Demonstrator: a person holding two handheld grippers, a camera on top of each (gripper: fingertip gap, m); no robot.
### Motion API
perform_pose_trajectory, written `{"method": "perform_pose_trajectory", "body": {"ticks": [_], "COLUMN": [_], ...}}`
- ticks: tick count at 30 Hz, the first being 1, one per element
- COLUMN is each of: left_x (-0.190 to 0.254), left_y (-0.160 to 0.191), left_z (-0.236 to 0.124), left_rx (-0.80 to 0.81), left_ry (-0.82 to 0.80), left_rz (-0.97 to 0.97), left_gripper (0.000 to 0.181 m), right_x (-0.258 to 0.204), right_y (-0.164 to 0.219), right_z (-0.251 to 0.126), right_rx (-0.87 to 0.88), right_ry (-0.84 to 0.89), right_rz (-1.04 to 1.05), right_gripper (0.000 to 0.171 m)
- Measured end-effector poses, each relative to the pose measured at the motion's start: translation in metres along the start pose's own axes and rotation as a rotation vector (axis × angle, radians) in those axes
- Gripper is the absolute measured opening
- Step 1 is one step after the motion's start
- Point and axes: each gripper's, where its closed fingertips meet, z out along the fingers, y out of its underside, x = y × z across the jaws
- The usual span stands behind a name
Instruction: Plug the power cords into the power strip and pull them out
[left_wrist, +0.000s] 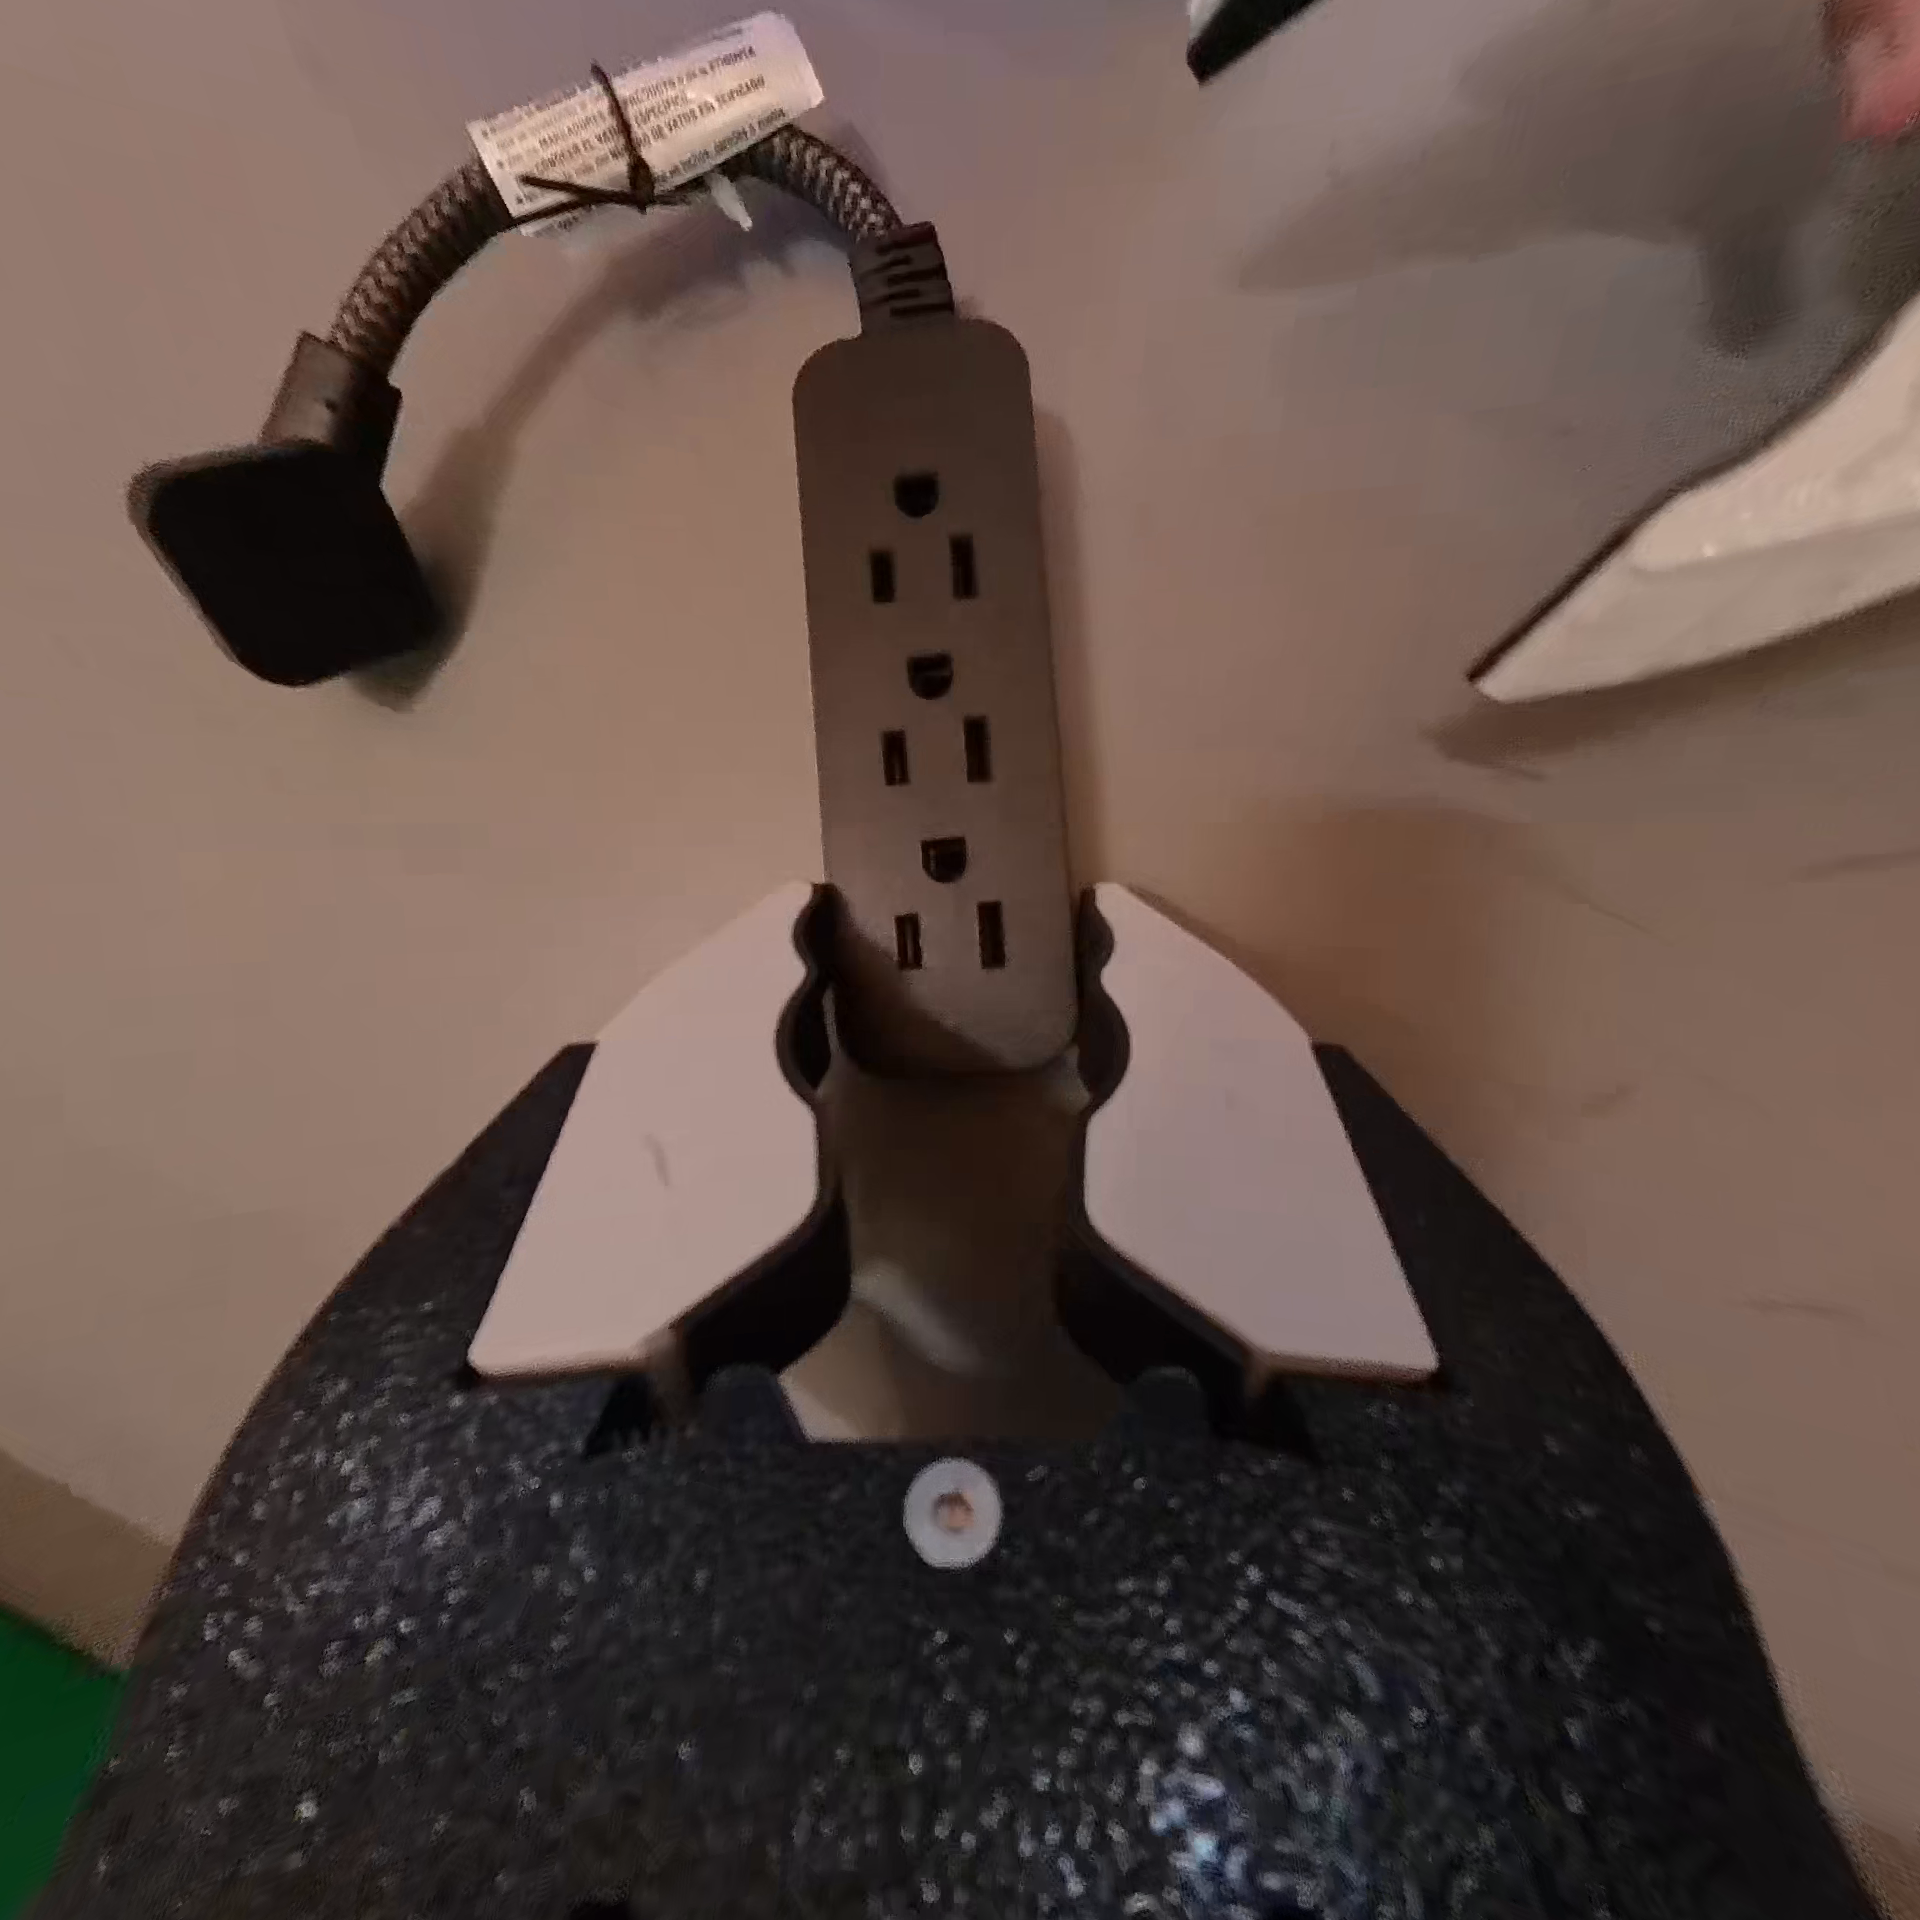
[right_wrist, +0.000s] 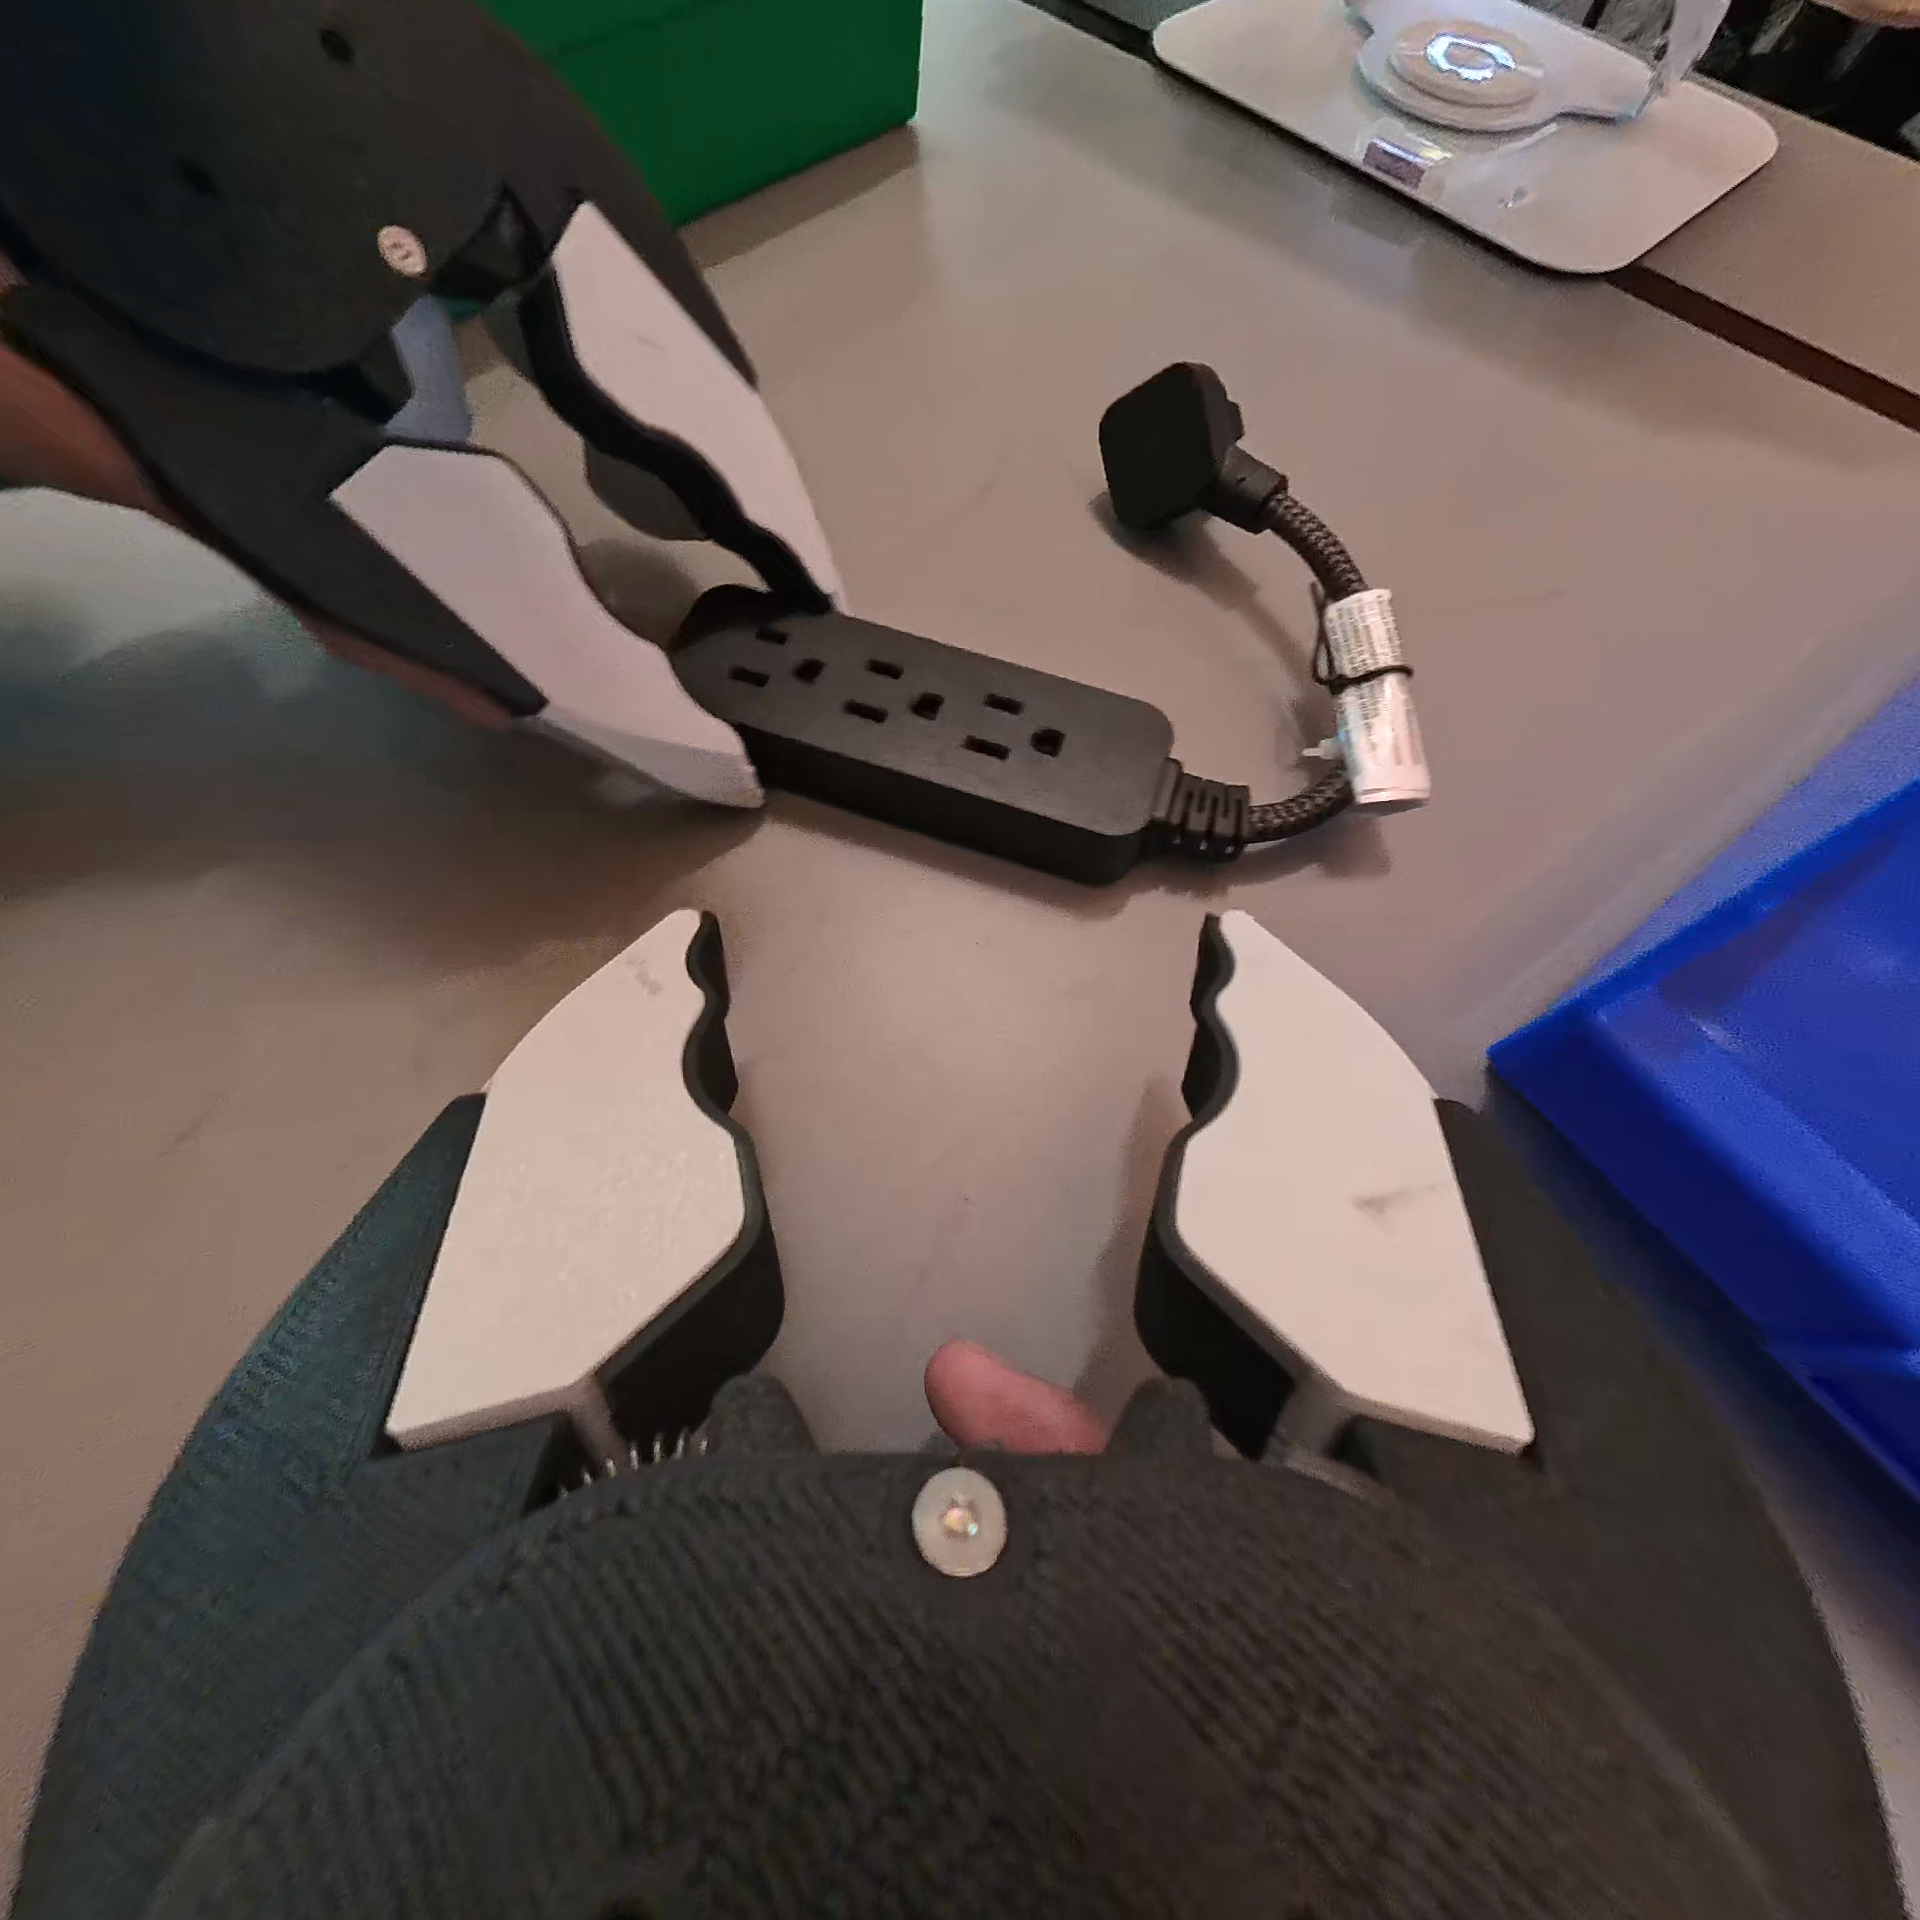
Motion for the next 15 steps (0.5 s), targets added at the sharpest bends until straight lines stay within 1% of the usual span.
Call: {"method": "perform_pose_trajectory", "body": {"ticks": [2,4,5,7,9,10,11,12,14,15], "left_x": [-0.007,-0.012,-0.014,-0.016,-0.027,-0.042,-0.062,-0.087,-0.137,-0.154], "left_y": [-0.005,-0.006,-0.008,-0.014,-0.018,-0.014,-0.007,0.010,0.066,0.090], "left_z": [0.004,0.002,-0.004,-0.030,-0.072,-0.095,-0.119,-0.140,-0.178,-0.191], "left_rx": [0.038,0.054,0.066,0.113,0.160,0.172,0.171,0.132,-0.053,-0.116], "left_ry": [0.015,0.034,0.037,0.037,0.005,-0.055,-0.130,-0.219,-0.433,-0.489], "left_rz": [-0.020,-0.077,-0.105,-0.143,-0.161,-0.169,-0.190,-0.224,-0.328,-0.369], "left_gripper": [0.045,0.055,0.059,0.068,0.066,0.062,0.057,0.051,0.049,0.049], "right_x": [0.000,0.001,0.001,0.000,-0.003,-0.004,-0.006,-0.009,-0.012,-0.012], "right_y": [0.002,0.003,0.004,0.004,0.006,0.009,0.013,0.018,0.029,0.032], "right_z": [0.001,0.000,-0.001,-0.005,-0.009,-0.011,-0.013,-0.014,-0.015,-0.015], "right_rx": [-0.009,-0.022,-0.027,-0.039,-0.053,-0.064,-0.078,-0.093,-0.127,-0.137], "right_ry": [0.000,0.006,0.011,0.015,0.015,0.015,0.013,0.008,0.006,0.008], "right_rz": [0.004,0.017,0.018,0.003,-0.026,-0.040,-0.052,-0.064,-0.075,-0.074], "right_gripper": [0.086,0.086,0.086,0.086,0.086,0.086,0.086,0.086,0.087,0.087]}}
